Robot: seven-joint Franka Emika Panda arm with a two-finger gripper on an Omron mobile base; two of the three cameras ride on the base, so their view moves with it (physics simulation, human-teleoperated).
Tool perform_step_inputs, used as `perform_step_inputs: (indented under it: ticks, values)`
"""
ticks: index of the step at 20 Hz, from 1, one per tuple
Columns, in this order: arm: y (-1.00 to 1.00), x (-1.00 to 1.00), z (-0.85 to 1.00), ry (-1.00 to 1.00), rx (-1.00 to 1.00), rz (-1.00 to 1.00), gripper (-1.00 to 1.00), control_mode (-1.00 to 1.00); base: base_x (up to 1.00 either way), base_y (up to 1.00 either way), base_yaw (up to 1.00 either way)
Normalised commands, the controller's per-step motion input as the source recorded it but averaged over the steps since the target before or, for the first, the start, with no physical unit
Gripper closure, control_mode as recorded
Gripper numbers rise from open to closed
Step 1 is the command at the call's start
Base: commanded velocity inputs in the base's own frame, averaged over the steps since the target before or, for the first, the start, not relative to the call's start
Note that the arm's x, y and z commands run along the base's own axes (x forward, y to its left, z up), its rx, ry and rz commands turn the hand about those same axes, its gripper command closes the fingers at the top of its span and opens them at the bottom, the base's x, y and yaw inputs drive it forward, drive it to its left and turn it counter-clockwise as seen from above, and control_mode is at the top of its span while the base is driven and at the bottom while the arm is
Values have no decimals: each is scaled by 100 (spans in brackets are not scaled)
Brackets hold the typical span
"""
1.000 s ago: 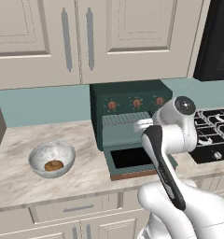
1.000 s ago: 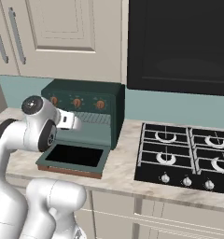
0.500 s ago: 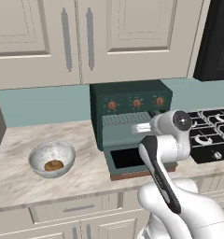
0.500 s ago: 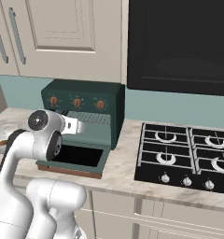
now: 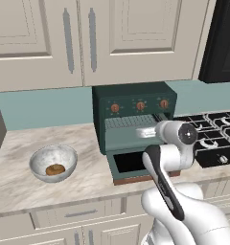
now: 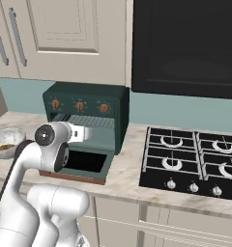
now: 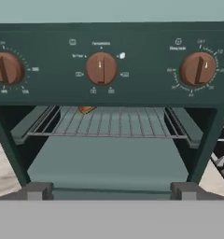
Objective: Pick up the heated bread from the toaster oven and place it in the bowl. Then move the bread bowl to the dining counter.
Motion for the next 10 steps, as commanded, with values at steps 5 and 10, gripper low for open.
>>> perform_step_inputs:
  ticks: [5, 10]
  values:
    - [-8, 9, 0, 0, 0, 0, -100, -100, 0, 0, 0]
    - [0, 36, -1, 0, 0, 0, -100, -100, 0, 0, 0]
